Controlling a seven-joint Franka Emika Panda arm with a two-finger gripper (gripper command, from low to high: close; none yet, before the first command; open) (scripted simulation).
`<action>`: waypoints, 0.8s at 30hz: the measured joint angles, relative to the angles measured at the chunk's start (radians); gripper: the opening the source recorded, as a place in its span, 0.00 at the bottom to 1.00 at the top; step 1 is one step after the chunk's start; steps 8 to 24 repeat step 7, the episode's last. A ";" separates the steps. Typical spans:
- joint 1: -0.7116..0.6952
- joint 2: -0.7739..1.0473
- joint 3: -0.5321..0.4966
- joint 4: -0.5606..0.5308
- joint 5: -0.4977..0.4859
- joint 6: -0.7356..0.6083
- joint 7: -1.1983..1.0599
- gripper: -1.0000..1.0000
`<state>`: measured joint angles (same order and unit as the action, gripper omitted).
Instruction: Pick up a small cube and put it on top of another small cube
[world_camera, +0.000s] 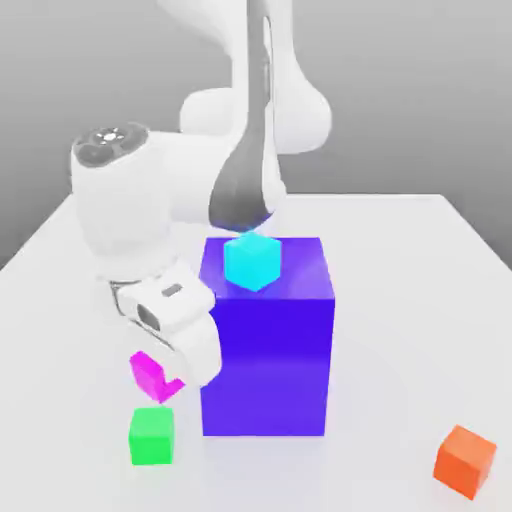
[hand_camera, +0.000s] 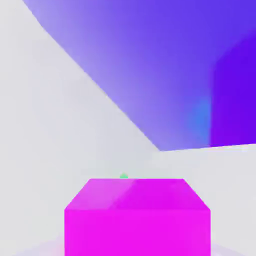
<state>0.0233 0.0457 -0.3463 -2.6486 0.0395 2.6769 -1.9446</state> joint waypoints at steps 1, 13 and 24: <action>-0.001 0.035 0.012 0.000 0.029 0.040 -0.022 0.00; -0.036 0.142 0.069 0.005 0.125 0.141 -0.093 1.00; -0.036 0.142 0.069 0.005 0.125 0.141 -0.093 1.00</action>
